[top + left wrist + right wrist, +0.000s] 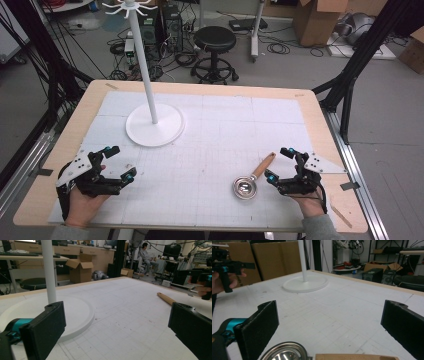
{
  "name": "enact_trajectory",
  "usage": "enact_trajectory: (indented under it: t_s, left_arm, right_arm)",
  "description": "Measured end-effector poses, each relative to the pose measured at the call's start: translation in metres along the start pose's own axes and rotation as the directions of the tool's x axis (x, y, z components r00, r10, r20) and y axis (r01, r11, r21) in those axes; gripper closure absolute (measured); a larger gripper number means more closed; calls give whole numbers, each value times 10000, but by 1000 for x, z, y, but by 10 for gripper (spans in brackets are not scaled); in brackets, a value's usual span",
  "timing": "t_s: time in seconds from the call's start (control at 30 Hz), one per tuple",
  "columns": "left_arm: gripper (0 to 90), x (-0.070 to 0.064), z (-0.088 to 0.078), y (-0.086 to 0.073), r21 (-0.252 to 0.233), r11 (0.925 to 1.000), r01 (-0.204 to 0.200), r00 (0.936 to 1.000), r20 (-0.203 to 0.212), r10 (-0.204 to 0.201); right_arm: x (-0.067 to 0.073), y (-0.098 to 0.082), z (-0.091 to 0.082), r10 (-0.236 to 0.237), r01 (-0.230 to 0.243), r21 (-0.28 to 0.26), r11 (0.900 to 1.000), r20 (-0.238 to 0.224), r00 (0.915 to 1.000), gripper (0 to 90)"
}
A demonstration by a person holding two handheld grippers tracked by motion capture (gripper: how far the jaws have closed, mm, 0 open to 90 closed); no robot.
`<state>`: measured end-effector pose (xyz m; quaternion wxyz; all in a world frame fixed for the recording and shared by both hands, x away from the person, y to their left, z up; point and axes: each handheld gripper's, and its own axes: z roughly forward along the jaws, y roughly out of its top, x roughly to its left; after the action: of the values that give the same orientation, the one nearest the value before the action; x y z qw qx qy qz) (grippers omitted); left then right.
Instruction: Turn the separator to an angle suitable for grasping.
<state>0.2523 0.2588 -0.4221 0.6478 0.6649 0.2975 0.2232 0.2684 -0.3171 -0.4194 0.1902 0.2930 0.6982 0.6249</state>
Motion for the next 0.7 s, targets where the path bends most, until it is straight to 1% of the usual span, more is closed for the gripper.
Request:
enact_trajectory:
  t_s: [0.1, 0.17, 0.2, 0.3, 0.4, 0.53, 0.63, 0.7]
  left_arm:
    - [18, -1, 1, 0, 135, 9999, -84, 10000, 27, 84]
    - [17, -2, 1, -1, 231, 9996, -176, 9998, 9, 176]
    - [17, -2, 1, -1, 247, 9996, -141, 9999, 20, 140]
    - [17, -2, 0, -1, 222, 9996, -185, 9998, 26, 184]
    - [18, -3, -1, -1, 181, 9998, -129, 9999, 42, 128]
    - [18, -3, -1, 0, 151, 9998, -134, 9999, 64, 133]
    - [18, -3, -1, -1, 157, 9998, -151, 9999, 82, 149]
    - [17, -2, -1, -1, 183, 9997, -133, 9999, 78, 132]
  right_arm:
    - [-3, 0, 0, 54, -54, -68, 10000, 76, 10000, 6]
    - [-4, 0, -1, 190, -190, -67, 9998, 68, 9998, 6]
    - [-5, 0, -1, 131, -130, -70, 9999, 129, 9998, 6]
    - [-5, -1, -2, 65, -65, 18, 10000, 203, 9998, 6]
    - [-7, -1, -3, 269, -270, 51, 9996, 199, 9994, 6]
    - [-8, -3, -2, 363, -370, 304, 9989, 226, 9991, 6]
    - [-8, -3, -2, 385, -391, 208, 9990, 247, 9990, 6]
    - [-8, -1, -4, 288, -294, 170, 9994, 355, 9990, 7]
